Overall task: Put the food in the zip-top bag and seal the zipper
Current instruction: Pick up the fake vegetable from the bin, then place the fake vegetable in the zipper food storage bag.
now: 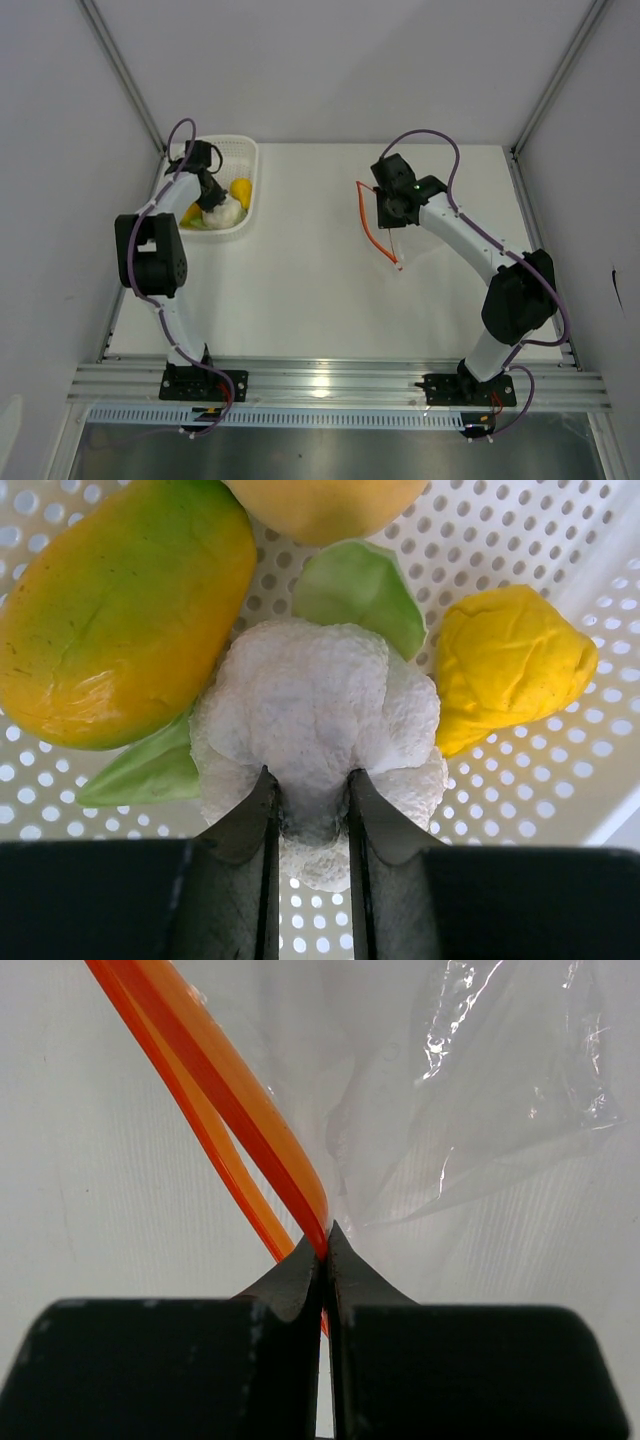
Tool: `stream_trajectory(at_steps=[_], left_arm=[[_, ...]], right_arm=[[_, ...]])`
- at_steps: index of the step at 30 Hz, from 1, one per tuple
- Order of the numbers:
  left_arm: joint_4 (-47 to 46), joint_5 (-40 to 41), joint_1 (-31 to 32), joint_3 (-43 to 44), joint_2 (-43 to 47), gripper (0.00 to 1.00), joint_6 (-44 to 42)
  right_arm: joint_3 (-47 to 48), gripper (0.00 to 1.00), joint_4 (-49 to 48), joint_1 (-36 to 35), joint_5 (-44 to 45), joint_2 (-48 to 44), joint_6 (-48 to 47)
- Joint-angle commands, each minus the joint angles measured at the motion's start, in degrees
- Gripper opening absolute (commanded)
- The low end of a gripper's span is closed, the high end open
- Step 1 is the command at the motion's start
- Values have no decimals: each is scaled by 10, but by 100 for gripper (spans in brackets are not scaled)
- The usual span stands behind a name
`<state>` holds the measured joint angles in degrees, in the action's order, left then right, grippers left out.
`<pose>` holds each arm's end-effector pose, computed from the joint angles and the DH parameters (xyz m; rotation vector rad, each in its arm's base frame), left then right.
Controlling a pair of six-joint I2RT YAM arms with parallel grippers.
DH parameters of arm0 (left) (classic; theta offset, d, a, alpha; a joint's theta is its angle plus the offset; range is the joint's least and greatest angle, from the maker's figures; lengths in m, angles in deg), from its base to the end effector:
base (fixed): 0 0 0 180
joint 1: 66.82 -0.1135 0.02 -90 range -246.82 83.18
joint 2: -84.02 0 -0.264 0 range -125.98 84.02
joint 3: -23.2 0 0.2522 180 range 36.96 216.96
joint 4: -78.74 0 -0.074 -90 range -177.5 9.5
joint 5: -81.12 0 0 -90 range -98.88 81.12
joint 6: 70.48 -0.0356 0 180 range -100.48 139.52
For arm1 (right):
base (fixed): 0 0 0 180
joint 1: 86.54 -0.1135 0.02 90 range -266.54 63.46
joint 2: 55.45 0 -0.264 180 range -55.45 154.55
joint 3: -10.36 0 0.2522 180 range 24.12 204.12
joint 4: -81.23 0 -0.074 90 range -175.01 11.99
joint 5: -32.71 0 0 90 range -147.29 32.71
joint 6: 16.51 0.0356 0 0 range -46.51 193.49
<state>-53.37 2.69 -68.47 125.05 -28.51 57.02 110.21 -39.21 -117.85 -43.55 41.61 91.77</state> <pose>0.4254 0.0194 0.2177 -0.9264 2.3874 0.0251 0.3153 0.1819 0.2969 -0.1958 2.5121 0.0397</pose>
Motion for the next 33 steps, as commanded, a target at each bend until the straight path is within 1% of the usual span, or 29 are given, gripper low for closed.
stream_trajectory(at_steps=[1, 5, 8, 17, 20, 21, 23, 24, 26, 27, 28, 29, 30, 31, 33], left_arm=[[11, -17, -1, -21, 51, 2, -5], [6, -22, -1, -42, 104, 1, -1], [-20, -42, -1, -68, 158, 0, 0], [-23, -66, 10, -78, 270, 0, -8], [-53, -98, 48, -107, 303, 1, -8], [-70, -128, 64, -143, 332, 0, -5], [-113, -160, 85, -174, 361, 1, 5], [-130, -186, 114, -183, 388, 0, 11], [-162, -208, 148, -211, 408, 1, 16], [-199, -218, 183, -216, 416, 0, 27], [-223, -250, 200, -235, 428, 1, 34], [-246, -264, 218, -242, 432, 1, 39], [-299, -282, 247, -249, 433, 1, 50], [-332, -318, 258, -274, 434, 0, 57], [-403, -347, 286, -290, 427, 1, 64]], right_arm=[[-1, 0, 3, -3, 11, -29, 5], [-1, 0, 2, -2, 16, -23, 7], [0, 0, 1, -2, 22, -19, 7], [6, 0, -2, 8, 22, -14, 12], [7, 0, -1, 9, 13, -14, 18], [8, 0, 1, 9, 10, -13, 20], [8, 0, 4, 9, 1, -13, 25], [8, 0, 4, 9, -5, -14, 27], [8, 0, 6, 10, -20, -14, 32], [10, 0, 8, 10, -25, -16, 34], [11, 0, 10, 10, -31, -17, 36], [13, 0, 11, 10, -43, -18, 38], [15, 0, 12, 10, -49, -19, 39], [15, 0, 15, 10, -55, -22, 40], [18, 0, 18, 11, -74, -26, 43]])
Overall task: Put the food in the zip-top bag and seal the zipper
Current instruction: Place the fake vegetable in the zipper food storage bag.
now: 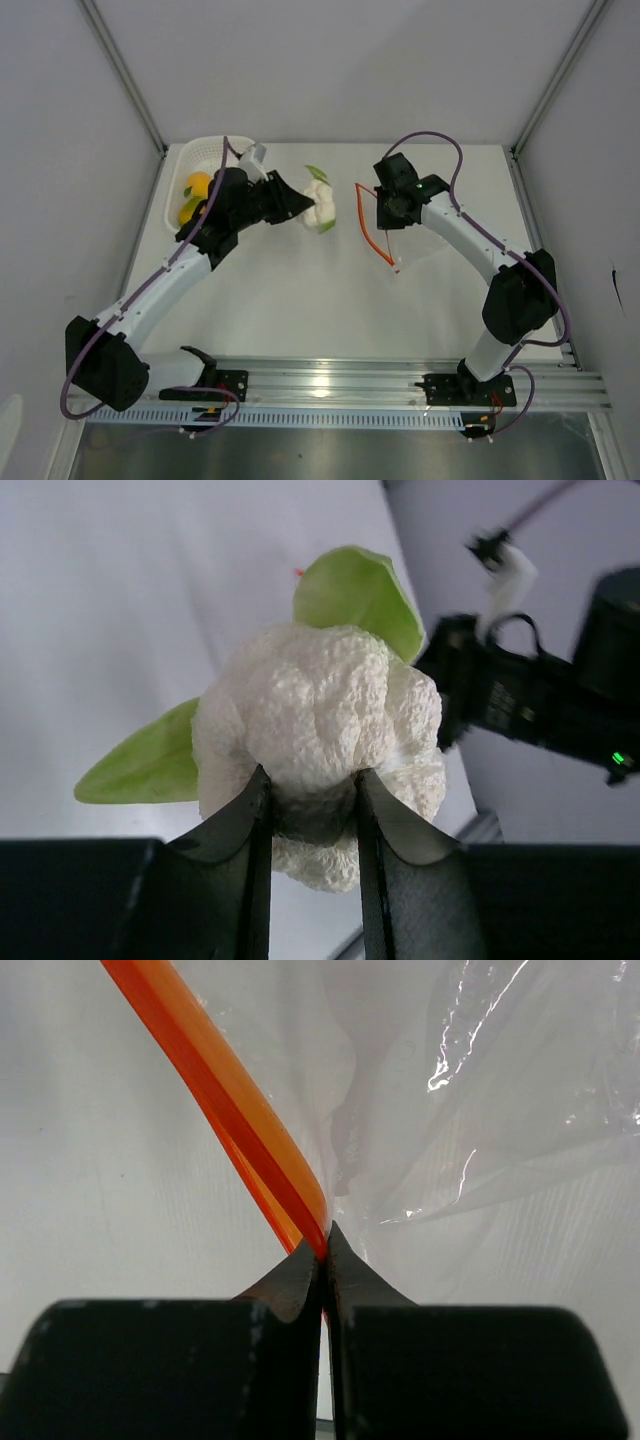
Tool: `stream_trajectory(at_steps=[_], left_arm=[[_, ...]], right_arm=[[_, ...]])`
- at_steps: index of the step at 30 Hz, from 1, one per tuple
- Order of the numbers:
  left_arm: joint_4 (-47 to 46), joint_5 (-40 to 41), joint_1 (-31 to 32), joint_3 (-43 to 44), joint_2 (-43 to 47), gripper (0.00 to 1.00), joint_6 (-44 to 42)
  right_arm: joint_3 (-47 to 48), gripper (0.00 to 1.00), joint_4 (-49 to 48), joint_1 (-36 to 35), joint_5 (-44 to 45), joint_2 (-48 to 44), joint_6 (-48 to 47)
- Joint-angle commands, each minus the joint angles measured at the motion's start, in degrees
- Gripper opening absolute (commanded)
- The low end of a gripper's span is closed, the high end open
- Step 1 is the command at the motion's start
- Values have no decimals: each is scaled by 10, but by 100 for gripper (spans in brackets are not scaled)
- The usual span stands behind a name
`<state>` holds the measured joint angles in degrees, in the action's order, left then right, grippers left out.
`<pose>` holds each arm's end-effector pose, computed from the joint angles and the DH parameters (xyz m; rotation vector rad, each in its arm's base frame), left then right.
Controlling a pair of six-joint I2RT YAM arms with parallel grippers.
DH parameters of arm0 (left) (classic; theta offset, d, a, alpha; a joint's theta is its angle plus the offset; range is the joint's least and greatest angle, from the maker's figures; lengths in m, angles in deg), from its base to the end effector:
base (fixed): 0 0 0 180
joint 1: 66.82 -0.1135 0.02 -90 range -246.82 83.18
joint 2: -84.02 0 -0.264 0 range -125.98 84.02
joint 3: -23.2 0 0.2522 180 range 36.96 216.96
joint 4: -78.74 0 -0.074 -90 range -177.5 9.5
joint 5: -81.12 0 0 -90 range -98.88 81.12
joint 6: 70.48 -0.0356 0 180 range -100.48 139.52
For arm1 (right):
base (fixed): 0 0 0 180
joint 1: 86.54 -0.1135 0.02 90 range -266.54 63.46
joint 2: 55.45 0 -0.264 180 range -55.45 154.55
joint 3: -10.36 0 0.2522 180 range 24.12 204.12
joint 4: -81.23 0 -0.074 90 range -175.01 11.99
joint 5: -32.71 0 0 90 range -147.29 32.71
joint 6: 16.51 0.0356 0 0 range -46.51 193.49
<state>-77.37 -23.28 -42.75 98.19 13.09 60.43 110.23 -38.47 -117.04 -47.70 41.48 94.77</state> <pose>0.2588 -0.1253 0.3441 -0.1190 2.0339 -0.9819 0.3154 0.1789 0.2966 -0.1428 2.5520 0.1339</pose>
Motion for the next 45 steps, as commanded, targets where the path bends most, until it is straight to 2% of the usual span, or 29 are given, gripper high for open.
stream_trajectory(at_steps=[1, 3, 8, 12, 18, 20, 22, 26, 33, 38, 45], left_arm=[[-148, -82, 36, -18, -4, 0, 26], [-85, -35, 52, 14, -24, 0, 3], [-67, 0, 100, 25, -66, 1, -12], [-99, -8, 134, 25, -90, 1, -4], [-157, -31, 149, 19, -111, 1, 1], [-129, -5, 151, 34, -119, 1, -13], [-47, 32, 156, 71, -143, 1, -23], [27, 56, 163, 140, -191, 1, -26], [78, 104, 175, 172, -237, 1, -27], [162, 169, 191, 245, -279, 1, -45], [225, 222, 227, 333, -317, 1, -53]], right_arm=[[19, 0, 15, 4, -40, -28, 15], [25, 0, 22, 3, -49, -31, 17], [17, 0, 24, 2, -57, -50, 28], [14, 0, 20, 2, -77, -51, 35], [9, 0, 14, 4, -115, -59, 43], [5, 0, 11, 6, -132, -62, 46], [2, 0, 6, 7, -147, -70, 47], [-1, 0, -2, 7, -164, -81, 54], [1, 0, -4, 12, -191, -90, 60], [-1, 0, -16, 13, -227, -91, 68], [-6, 0, -38, 13, -246, -80, 86]])
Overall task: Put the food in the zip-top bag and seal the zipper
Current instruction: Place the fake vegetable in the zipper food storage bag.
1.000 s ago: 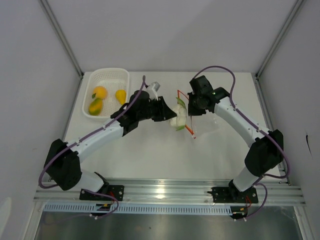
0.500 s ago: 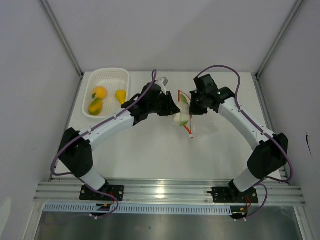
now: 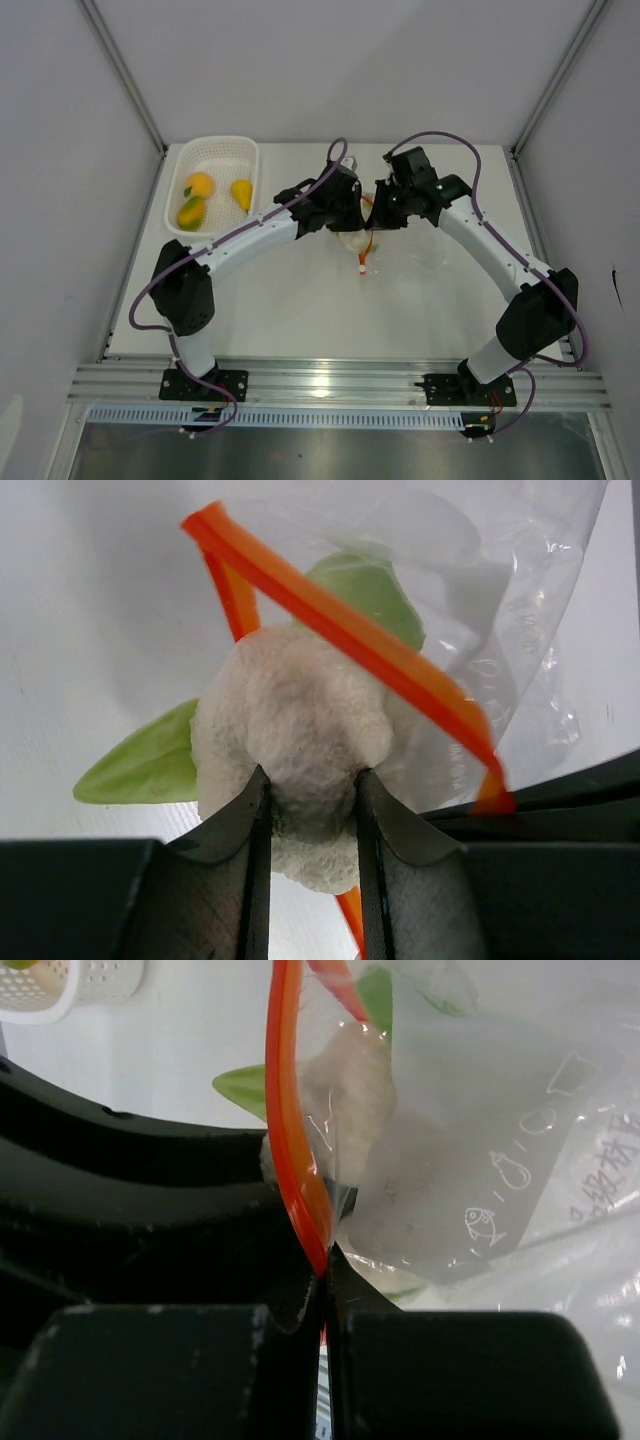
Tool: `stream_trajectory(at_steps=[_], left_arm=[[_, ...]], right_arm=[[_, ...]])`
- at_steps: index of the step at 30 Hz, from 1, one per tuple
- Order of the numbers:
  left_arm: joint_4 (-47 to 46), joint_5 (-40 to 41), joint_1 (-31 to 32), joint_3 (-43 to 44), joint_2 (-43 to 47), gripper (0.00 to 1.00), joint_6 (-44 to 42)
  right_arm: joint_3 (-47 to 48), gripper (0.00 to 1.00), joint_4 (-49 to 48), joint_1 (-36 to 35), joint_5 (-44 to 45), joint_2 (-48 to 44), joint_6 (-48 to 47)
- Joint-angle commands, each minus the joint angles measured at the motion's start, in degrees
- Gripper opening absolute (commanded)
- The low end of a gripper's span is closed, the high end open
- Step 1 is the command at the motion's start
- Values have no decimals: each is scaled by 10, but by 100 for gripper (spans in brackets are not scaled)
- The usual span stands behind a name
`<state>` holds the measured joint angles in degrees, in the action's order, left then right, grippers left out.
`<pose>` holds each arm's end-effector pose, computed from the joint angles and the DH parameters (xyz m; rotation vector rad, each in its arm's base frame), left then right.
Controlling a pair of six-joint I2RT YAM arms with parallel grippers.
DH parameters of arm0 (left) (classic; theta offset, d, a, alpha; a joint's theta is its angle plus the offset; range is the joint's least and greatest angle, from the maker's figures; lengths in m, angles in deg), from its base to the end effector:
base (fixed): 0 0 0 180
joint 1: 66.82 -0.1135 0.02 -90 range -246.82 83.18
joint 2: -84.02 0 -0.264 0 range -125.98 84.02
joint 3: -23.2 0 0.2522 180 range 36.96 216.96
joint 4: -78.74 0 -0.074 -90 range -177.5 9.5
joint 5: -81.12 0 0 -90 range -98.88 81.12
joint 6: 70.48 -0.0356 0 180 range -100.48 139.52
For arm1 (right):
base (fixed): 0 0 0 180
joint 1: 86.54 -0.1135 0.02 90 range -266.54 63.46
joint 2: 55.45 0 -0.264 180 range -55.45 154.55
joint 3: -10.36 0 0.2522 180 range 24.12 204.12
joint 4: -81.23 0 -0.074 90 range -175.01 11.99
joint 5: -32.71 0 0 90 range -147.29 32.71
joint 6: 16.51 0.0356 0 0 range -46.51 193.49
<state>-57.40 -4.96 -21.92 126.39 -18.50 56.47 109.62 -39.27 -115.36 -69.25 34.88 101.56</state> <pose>0.2916 -0.2872 0.2992 0.1315 2.4067 -0.6210 0.2941 0.1703 0.3326 -0.1125 2.5507 0.6705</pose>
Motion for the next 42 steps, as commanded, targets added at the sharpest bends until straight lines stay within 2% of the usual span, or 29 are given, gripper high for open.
stream_trajectory(at_steps=[1, 6, 13, 16, 19, 24, 31, 42], left_arm=[[29, 41, 20, 57, -9, 1, -14], [31, 34, 23, 60, -8, 1, -1], [-57, -25, 24, -27, 28, 3, 12], [-37, -35, 24, -8, 8, 1, 18], [-2, -7, 23, -11, -1, 1, 85], [-68, 9, 24, -80, 50, 1, 153], [42, 41, 25, 42, -3, 1, 166], [106, 58, 27, 84, -50, 1, 202]], right_arm=[[-1, 0, -31, -4, -30, -15, 20], [-25, 0, -34, -2, -12, -16, 22], [-64, 0, -42, 10, 2, -28, 21], [-74, 0, -45, 18, 0, -32, 24], [-74, 0, -53, 22, -3, -34, 34], [-84, 0, -57, 22, -4, -35, 37], [-99, 0, -67, 10, -15, -39, 42], [-115, 0, -68, -16, 5, -25, 27]])
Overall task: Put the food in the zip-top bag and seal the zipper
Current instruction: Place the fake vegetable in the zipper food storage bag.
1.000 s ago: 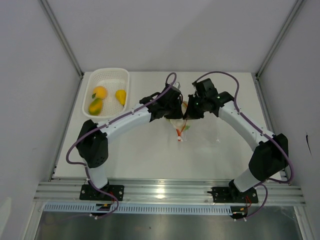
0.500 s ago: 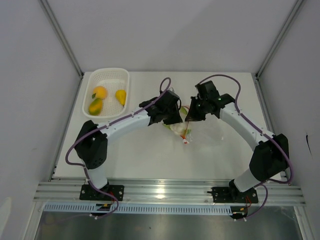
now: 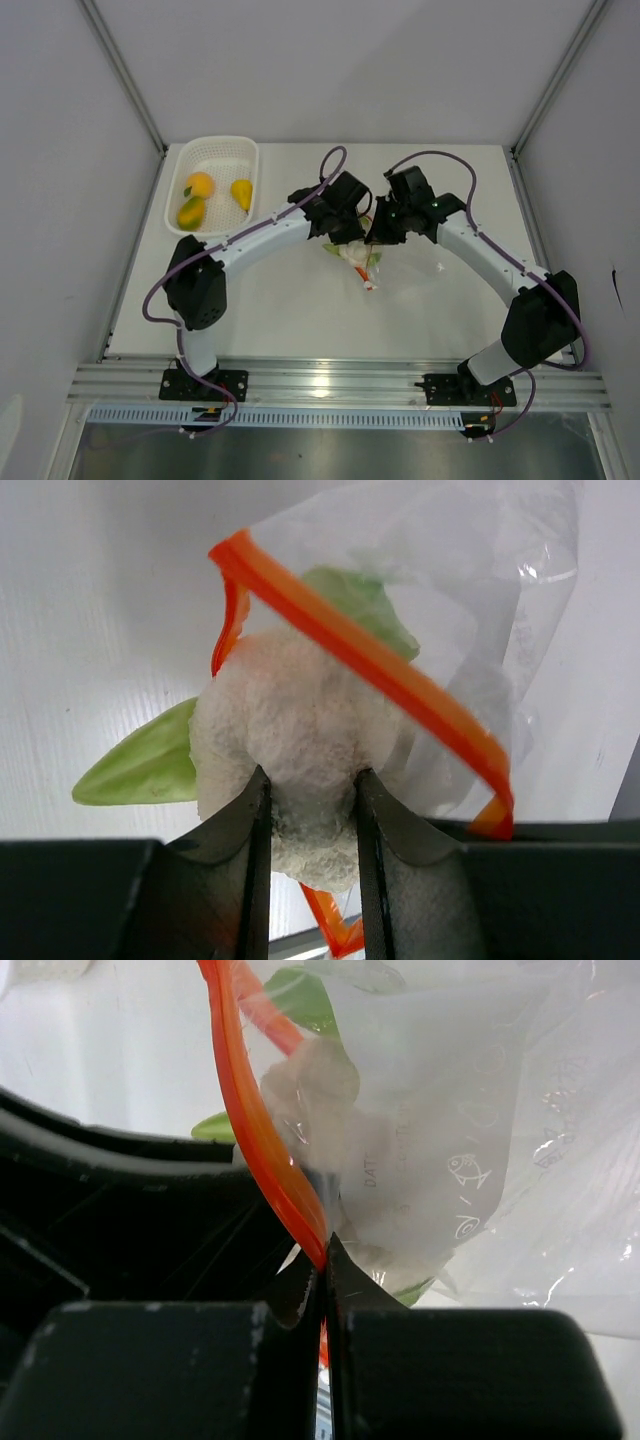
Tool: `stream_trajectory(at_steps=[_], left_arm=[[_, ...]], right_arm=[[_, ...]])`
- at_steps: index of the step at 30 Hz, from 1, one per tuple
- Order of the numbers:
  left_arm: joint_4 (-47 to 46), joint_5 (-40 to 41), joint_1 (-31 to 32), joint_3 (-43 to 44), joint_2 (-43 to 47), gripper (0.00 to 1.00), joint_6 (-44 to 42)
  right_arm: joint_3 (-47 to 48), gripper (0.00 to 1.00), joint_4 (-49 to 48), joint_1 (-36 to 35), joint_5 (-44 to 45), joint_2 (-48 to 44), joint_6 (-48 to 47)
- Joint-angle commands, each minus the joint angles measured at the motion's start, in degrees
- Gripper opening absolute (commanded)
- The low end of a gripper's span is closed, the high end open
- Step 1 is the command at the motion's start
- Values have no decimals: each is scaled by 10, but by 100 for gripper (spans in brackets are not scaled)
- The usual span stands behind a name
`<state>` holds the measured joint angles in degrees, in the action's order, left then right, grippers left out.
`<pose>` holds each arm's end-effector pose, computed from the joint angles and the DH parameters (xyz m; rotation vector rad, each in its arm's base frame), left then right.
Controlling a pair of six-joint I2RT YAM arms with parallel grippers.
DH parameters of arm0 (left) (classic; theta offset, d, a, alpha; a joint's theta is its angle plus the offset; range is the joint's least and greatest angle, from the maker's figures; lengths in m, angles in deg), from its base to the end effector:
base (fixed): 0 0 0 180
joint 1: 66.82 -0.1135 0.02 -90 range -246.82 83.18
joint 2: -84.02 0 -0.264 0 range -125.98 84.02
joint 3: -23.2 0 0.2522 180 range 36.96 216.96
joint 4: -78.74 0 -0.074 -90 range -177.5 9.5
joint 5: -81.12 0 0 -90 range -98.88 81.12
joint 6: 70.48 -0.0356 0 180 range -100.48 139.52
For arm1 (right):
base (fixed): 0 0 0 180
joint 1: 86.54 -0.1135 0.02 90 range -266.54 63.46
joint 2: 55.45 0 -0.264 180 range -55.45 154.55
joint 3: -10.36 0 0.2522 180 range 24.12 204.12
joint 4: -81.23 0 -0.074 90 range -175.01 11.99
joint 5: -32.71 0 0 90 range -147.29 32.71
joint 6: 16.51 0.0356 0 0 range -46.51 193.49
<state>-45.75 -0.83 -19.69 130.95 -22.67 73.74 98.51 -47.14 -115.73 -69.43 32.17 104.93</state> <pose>0.2836 -0.2982 0.2822 -0.2187 2.5849 -0.5275 0.2840 0.1673 0.2949 -0.0461 2.5736 0.6946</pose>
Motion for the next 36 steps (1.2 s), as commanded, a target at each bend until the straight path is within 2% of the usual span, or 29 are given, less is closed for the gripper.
stream_trajectory(at_steps=[1, 3, 7, 8, 10, 11, 13, 20, 27, 30, 33, 36], left_arm=[[-20, 25, 9, 24, -8, 1, 27], [-51, 32, 10, 16, -7, 3, 19], [-125, 21, 11, -48, 10, 27, -9], [-142, 11, 11, -57, 15, 37, -22], [-183, 3, 12, -74, 22, 47, -36], [-187, 2, 11, -79, 23, 56, -39], [-200, -3, 11, -87, 22, 64, -50], [-258, -4, 11, -152, 53, 75, -72], [-302, 12, 11, -215, 105, 80, -115], [-321, 15, 11, -242, 123, 91, -133], [-323, 13, 11, -247, 124, 90, -147], [-317, 17, 12, -247, 123, 86, -143]], right_arm=[[-3, 0, 10, -13, 9, 2, -7], [0, 0, 10, -14, 9, 4, -6], [7, 0, 22, -15, 20, 4, -12], [7, 0, 24, -15, 22, 1, -12], [7, 0, 27, -15, 23, 0, -13], [8, 0, 28, -16, 24, 0, -12], [7, 0, 30, -15, 26, -1, -14], [7, 0, 39, -11, 44, -1, -19], [-9, 0, 36, -10, 48, -3, -22], [-11, 0, 34, -7, 44, -6, -22], [-11, 0, 34, -6, 38, -7, -22], [-11, 0, 34, -6, 34, -5, -23]])
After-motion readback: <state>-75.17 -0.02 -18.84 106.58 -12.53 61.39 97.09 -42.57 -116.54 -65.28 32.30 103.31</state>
